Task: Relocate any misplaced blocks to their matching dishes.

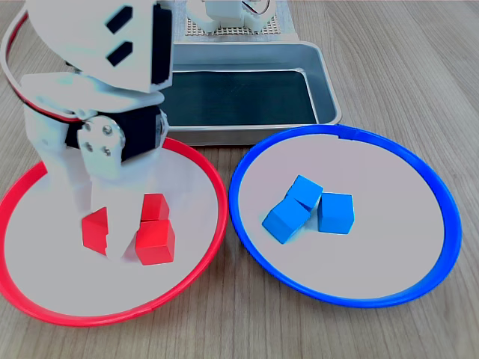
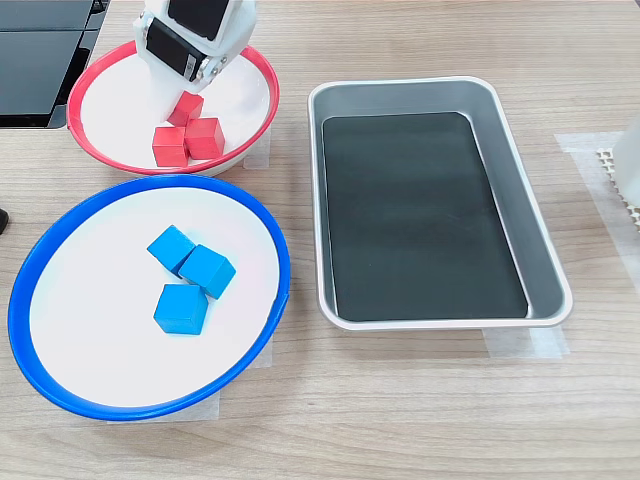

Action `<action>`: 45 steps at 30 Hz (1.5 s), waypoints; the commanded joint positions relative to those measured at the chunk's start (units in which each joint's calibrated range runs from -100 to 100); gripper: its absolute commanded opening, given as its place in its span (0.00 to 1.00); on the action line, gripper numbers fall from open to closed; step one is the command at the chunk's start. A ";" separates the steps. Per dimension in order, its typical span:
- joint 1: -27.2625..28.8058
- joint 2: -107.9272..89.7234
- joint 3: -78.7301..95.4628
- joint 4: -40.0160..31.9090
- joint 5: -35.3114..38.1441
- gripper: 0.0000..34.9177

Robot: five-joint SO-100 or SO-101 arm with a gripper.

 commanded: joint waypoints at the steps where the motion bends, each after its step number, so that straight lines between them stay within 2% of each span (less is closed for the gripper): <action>1: 0.36 -0.71 -3.69 0.67 0.78 0.21; 12: 0.45 -1.99 -4.87 1.91 1.86 0.27; 21: -0.68 -10.43 0.32 2.90 2.34 0.27; 23: -1.52 -14.44 4.05 2.90 2.34 0.26; 28: -4.82 -27.91 19.25 2.82 1.27 0.11; 32: -7.55 -38.15 31.27 2.82 0.24 0.03; 45: -14.23 -72.43 67.86 1.17 -4.93 0.01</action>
